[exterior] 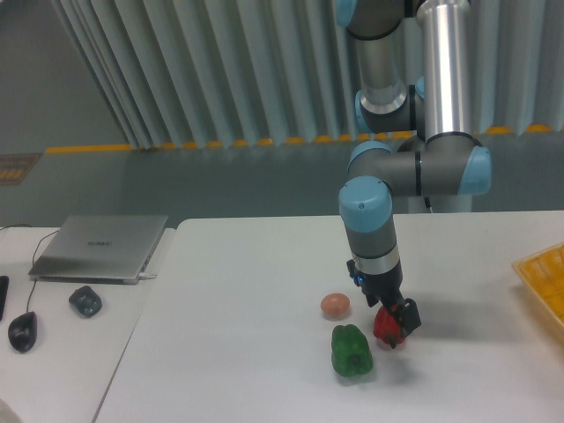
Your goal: Place the red pepper on the table
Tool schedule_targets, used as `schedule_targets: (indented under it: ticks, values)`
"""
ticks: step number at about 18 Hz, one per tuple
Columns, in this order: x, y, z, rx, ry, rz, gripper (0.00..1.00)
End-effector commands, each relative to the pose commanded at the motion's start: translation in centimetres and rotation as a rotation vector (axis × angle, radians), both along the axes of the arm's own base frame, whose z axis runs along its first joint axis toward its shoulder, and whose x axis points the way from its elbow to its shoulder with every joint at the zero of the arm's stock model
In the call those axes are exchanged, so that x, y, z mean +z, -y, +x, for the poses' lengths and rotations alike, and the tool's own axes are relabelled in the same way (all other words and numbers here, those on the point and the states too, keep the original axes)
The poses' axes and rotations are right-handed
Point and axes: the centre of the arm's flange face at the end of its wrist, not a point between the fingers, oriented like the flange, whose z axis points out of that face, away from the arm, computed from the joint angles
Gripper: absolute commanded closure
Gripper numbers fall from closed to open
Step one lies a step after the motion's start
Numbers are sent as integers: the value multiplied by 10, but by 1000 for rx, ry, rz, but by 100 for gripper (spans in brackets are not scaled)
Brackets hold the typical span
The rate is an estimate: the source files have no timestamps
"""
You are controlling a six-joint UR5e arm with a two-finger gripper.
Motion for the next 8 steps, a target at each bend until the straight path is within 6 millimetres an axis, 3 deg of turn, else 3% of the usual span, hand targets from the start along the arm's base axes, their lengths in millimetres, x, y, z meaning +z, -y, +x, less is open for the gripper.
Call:
schedule_targets:
  ticks: [8]
  values:
    - [7, -3, -18, -77, -66, -1, 0]
